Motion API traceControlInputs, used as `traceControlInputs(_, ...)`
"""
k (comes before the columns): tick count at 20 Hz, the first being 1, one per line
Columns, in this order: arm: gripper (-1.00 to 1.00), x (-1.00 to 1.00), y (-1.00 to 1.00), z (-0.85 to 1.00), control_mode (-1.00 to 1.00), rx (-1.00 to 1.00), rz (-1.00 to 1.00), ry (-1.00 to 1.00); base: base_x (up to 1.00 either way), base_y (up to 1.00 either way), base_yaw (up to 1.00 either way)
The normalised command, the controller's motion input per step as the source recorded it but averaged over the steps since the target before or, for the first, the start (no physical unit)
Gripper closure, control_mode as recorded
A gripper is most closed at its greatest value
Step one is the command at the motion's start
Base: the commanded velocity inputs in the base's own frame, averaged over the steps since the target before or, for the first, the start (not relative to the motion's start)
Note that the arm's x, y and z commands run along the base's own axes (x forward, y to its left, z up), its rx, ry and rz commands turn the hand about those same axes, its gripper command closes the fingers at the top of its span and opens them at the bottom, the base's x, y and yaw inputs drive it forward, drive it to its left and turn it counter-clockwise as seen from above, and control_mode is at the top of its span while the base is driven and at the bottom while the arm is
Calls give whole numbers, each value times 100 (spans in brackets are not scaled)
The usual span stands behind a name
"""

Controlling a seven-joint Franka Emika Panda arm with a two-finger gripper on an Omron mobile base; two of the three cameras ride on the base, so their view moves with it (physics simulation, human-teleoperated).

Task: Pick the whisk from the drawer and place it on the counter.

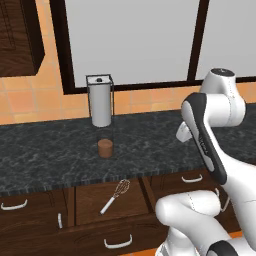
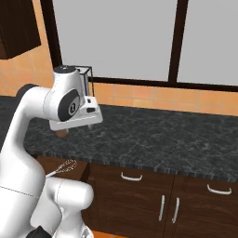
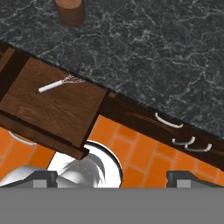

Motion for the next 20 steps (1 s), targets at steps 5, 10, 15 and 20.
traceControlInputs(5, -100, 0, 0, 0, -100, 0, 0, 0, 0, 0, 0)
traceControlInputs(10, -100, 0, 0, 0, -100, 0, 0, 0, 0, 0, 0)
traceControlInputs(15, -100, 0, 0, 0, 100, 0, 0, 0, 0, -35, -1)
traceControlInputs(20, -100, 0, 0, 0, 100, 0, 0, 0, -2, -89, 19)
